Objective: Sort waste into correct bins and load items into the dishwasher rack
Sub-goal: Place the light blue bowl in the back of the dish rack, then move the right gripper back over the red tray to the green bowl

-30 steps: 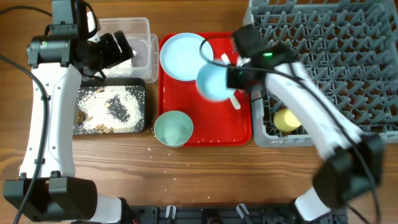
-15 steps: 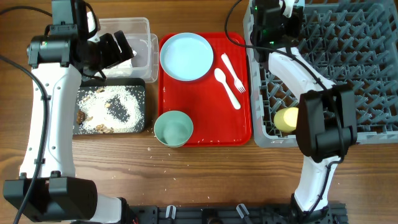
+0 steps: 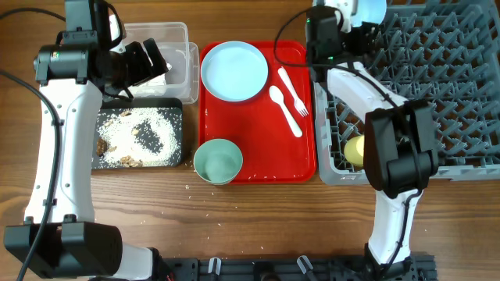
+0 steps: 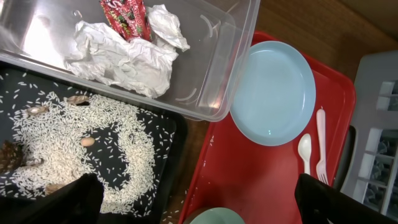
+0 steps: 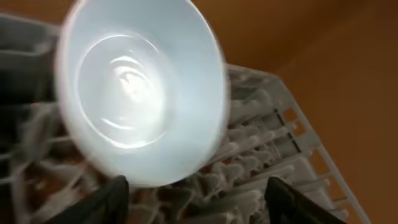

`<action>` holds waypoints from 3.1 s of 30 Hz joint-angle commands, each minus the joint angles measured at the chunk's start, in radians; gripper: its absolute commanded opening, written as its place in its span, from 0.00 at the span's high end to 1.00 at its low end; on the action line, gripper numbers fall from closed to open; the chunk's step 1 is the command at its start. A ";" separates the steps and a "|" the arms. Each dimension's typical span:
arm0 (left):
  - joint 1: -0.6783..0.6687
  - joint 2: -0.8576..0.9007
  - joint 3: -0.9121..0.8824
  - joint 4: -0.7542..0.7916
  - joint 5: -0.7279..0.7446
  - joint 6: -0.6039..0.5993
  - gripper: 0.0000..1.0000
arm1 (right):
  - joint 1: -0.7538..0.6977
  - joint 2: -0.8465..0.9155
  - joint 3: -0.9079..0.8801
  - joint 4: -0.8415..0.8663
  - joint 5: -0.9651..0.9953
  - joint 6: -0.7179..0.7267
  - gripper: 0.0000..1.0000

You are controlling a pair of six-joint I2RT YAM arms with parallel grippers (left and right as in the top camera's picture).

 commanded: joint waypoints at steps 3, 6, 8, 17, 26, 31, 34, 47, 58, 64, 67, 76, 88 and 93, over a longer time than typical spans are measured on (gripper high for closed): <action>0.005 -0.005 0.011 0.001 -0.009 -0.005 0.00 | 0.039 -0.098 0.010 -0.144 -0.224 0.094 0.27; 0.005 -0.005 0.011 0.001 -0.009 -0.005 0.00 | 0.032 -0.240 0.010 -0.252 -0.402 0.262 0.30; 0.005 -0.005 0.011 0.001 -0.009 -0.005 0.00 | 0.013 -0.357 0.010 -0.296 -0.550 0.356 0.36; 0.005 -0.005 0.011 0.001 -0.009 -0.005 0.00 | -0.299 -0.385 0.110 -0.403 -1.058 0.765 0.52; 0.005 -0.005 0.011 0.001 -0.009 -0.005 0.00 | -0.320 -0.085 0.195 -0.399 -1.030 0.886 0.45; 0.005 -0.005 0.011 0.001 -0.009 -0.005 0.00 | -0.349 -0.026 0.195 -0.369 -1.037 0.903 0.49; 0.005 -0.005 0.011 0.001 -0.009 -0.005 0.00 | -0.364 -0.002 0.194 -0.344 -1.056 0.909 0.59; 0.005 -0.005 0.011 0.001 -0.009 -0.005 0.00 | -0.363 -0.063 0.195 -0.340 -1.099 0.735 0.96; 0.005 -0.005 0.011 0.001 -0.009 -0.005 0.00 | -0.017 -0.158 0.194 -0.350 0.186 0.158 0.96; 0.005 -0.005 0.011 0.001 -0.009 -0.005 0.00 | -0.016 -0.003 0.193 -0.222 0.229 0.003 0.96; 0.005 -0.005 0.011 0.001 -0.009 -0.005 0.00 | -0.016 -0.002 0.193 -0.232 0.139 0.003 0.96; 0.005 -0.005 0.011 0.001 -0.009 -0.005 0.00 | -0.002 0.014 0.192 -0.283 0.102 0.003 0.96; 0.005 -0.005 0.011 0.001 -0.009 -0.005 0.00 | 0.002 0.127 0.192 -0.072 0.233 -0.258 0.96; 0.005 -0.005 0.011 0.001 -0.009 -0.005 0.00 | 0.055 0.124 0.192 -0.049 0.263 -0.382 0.95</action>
